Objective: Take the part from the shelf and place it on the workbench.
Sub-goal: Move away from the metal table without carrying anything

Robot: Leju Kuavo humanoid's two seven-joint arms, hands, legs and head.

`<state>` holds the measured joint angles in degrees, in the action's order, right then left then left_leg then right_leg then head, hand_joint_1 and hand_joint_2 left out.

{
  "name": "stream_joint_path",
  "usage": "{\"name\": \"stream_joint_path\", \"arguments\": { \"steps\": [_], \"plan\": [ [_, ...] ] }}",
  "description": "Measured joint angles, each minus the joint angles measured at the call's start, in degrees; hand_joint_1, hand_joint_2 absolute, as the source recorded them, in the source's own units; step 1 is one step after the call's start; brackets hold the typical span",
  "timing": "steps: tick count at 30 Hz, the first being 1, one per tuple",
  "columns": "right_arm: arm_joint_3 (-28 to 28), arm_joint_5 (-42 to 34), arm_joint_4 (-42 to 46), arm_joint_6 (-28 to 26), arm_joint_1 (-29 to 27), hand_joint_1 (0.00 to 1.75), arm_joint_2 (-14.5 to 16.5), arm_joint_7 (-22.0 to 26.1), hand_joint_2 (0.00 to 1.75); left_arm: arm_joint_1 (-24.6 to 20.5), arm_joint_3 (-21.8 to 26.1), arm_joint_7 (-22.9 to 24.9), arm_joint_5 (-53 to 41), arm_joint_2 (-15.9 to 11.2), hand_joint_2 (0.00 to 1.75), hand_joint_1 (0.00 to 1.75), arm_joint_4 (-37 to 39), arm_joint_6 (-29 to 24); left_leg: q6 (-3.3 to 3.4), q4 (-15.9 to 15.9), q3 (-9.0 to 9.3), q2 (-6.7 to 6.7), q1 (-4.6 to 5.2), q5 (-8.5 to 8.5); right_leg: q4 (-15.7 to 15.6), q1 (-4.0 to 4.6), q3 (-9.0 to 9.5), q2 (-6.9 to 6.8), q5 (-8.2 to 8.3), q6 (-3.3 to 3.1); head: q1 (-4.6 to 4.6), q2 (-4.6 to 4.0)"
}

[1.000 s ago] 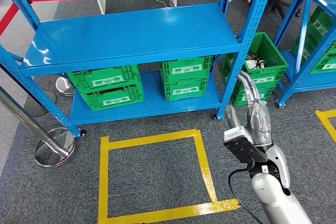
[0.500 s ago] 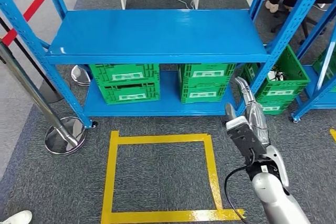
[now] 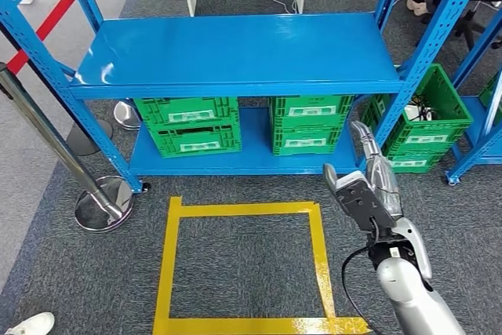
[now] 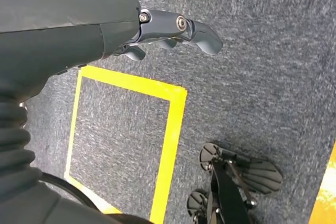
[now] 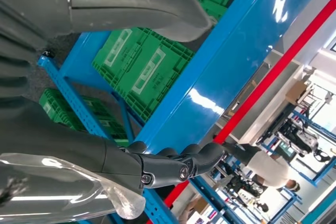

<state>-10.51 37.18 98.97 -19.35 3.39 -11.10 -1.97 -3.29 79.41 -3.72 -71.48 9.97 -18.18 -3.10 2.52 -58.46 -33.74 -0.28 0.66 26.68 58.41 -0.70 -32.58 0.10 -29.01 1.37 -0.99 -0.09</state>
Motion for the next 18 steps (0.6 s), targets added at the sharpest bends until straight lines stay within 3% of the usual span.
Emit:
{"name": "stream_joint_path", "arguments": {
  "steps": [4,9,18],
  "plan": [
    [0.13,-0.37,-0.03,-0.37,0.03,0.00,0.00,-0.02,1.75,0.01,-0.01,0.05,0.33,-0.02,1.75,0.00,0.08,-0.55,-0.40,0.27,0.11,0.00,-0.02,-0.16,0.03,0.05,0.01,-0.01,-0.07,-0.25,0.00,0.00],
    [0.51,-0.41,-0.03,-0.71,0.02,0.00,0.00,-0.07,1.75,0.02,-0.01,0.11,0.33,0.02,1.75,0.00,0.12,-0.68,-1.60,0.40,0.12,0.00,-0.12,-0.11,0.08,0.08,0.01,-0.04,-0.15,-0.37,-0.03,0.00],
    [0.71,-0.18,-0.03,-1.39,-0.05,0.00,0.04,-0.12,1.75,0.02,-0.03,0.13,0.50,0.00,1.75,0.00,0.14,-0.83,-1.67,0.27,0.11,0.01,0.05,-0.02,0.00,-0.10,0.13,-0.06,-0.14,-0.34,-0.04,0.00]
  ]
}}
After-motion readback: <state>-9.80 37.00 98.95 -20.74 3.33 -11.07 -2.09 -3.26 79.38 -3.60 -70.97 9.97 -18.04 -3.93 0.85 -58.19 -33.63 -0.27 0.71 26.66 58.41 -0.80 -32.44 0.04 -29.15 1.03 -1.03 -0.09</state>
